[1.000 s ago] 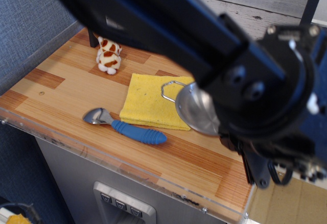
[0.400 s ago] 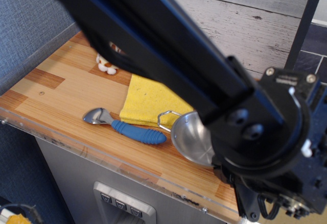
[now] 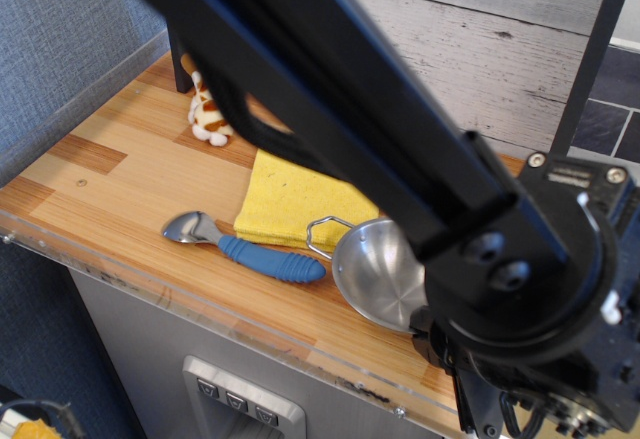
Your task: Place the pot to the right of the spoon.
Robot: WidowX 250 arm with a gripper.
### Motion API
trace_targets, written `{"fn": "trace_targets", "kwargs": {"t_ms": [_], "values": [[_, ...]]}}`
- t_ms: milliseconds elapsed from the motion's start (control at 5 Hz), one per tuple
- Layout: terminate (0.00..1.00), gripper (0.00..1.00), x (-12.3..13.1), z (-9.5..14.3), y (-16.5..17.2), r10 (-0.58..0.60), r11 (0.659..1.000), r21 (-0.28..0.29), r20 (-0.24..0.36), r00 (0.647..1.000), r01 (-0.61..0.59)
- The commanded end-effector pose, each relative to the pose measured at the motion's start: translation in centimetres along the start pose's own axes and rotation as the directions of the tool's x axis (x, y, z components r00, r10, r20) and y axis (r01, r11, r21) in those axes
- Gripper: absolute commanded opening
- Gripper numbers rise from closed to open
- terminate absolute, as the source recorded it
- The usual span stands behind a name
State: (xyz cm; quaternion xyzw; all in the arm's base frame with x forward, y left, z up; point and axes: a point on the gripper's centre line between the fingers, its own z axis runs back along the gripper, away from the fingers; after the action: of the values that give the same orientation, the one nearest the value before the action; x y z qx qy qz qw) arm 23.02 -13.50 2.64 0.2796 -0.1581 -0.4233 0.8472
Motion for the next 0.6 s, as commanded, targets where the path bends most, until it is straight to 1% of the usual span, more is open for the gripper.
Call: {"fn": "trace_targets", "kwargs": {"t_ms": [0, 200, 400], "values": [[0.00, 1.00, -1.06, 0.83, 0.46, 0.036, 0.999, 0.023, -0.027, 0.999, -0.035], [0.00, 1.00, -0.47, 1.06, 0.63, 0.033, 0.999, 0.022, -0.017, 0.999, -0.033], [0.00, 1.00, -0.16, 1.38, 0.66, 0.018, 1.000, 0.019, 0.007, 1.000, -0.019]]}}
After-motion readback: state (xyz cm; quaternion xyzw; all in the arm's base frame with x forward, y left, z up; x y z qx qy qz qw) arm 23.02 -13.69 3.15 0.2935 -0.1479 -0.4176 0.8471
